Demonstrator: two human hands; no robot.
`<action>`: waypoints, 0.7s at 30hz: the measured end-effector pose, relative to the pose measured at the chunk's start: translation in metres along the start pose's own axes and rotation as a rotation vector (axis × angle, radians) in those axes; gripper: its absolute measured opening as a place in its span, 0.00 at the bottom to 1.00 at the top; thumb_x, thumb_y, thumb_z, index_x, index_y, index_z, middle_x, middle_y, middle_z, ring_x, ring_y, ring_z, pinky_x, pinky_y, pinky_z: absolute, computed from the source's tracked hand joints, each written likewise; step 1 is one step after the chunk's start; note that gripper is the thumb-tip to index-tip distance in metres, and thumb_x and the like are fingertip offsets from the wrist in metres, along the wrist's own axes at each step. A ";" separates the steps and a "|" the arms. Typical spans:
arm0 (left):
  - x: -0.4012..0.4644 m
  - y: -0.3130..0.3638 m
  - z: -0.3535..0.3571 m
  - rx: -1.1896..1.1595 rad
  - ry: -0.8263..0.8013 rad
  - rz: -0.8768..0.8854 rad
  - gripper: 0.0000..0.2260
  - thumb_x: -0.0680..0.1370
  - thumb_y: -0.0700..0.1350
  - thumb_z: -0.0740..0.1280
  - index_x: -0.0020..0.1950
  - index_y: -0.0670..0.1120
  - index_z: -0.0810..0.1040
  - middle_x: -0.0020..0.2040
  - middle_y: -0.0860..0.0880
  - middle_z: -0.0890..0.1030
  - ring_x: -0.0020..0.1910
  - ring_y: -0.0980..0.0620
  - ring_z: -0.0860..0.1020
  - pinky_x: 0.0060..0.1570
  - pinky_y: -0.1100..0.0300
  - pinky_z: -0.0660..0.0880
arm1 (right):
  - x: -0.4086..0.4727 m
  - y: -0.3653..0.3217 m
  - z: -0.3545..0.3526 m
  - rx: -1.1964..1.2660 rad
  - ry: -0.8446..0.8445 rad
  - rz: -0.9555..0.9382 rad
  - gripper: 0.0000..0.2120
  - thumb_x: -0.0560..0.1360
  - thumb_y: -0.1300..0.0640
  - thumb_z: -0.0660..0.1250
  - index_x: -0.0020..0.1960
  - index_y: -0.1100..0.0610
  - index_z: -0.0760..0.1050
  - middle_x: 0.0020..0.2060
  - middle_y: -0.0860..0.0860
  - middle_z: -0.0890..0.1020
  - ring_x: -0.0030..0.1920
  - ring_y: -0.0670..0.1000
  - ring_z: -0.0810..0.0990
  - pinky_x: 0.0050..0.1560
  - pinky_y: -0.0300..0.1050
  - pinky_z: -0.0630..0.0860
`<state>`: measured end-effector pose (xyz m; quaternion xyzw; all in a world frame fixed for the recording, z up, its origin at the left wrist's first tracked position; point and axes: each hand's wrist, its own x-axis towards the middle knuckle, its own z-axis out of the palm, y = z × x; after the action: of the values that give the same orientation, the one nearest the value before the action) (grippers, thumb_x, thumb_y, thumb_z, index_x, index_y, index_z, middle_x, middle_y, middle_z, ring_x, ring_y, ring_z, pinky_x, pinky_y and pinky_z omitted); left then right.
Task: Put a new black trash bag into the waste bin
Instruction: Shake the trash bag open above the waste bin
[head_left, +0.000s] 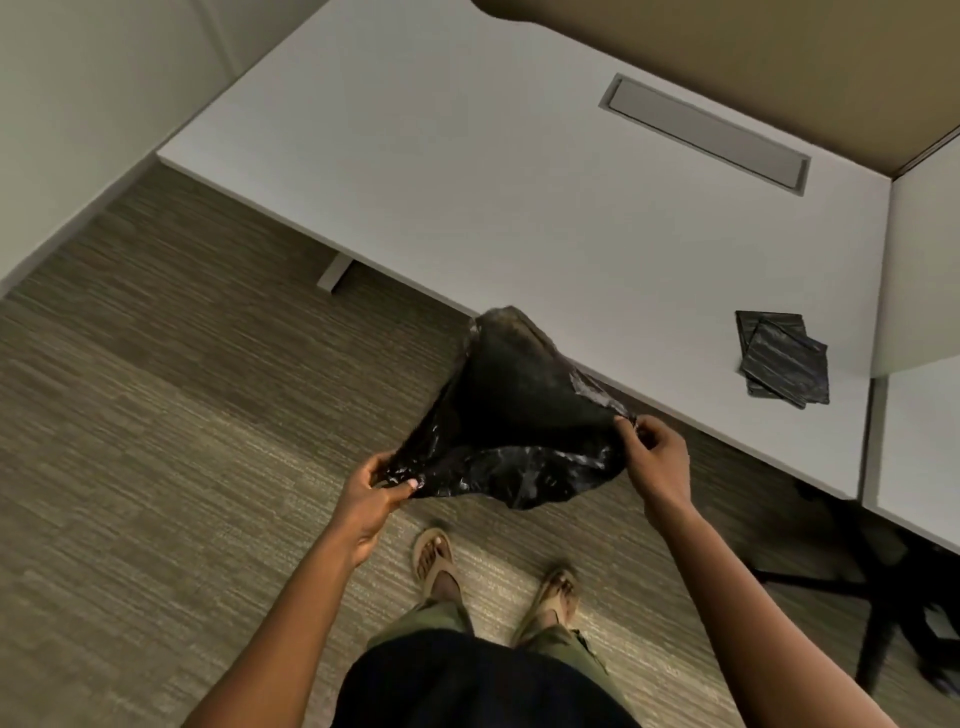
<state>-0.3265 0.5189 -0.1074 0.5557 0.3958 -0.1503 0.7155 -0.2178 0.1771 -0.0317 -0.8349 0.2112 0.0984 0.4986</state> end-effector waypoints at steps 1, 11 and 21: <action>0.001 -0.003 -0.003 0.056 0.015 0.022 0.19 0.75 0.28 0.72 0.56 0.51 0.80 0.57 0.46 0.84 0.56 0.47 0.83 0.56 0.53 0.80 | -0.001 0.006 0.002 -0.035 -0.003 0.025 0.13 0.81 0.46 0.68 0.41 0.51 0.84 0.35 0.49 0.86 0.36 0.47 0.82 0.37 0.43 0.77; 0.044 -0.001 0.006 0.416 0.385 0.207 0.14 0.75 0.28 0.68 0.39 0.45 0.73 0.55 0.43 0.84 0.56 0.44 0.82 0.54 0.50 0.81 | 0.026 0.024 0.047 0.172 0.065 0.278 0.13 0.83 0.56 0.65 0.43 0.54 0.85 0.40 0.55 0.86 0.40 0.52 0.82 0.39 0.48 0.78; 0.073 -0.032 0.019 0.394 0.414 -0.159 0.17 0.80 0.31 0.60 0.57 0.43 0.87 0.64 0.39 0.83 0.48 0.45 0.83 0.44 0.59 0.78 | 0.050 0.064 0.078 0.458 0.104 0.533 0.13 0.83 0.66 0.61 0.51 0.48 0.71 0.51 0.58 0.80 0.43 0.53 0.81 0.39 0.49 0.83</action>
<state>-0.2931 0.5073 -0.1814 0.6702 0.5387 -0.1632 0.4837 -0.1984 0.2060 -0.1392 -0.6207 0.4635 0.1325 0.6183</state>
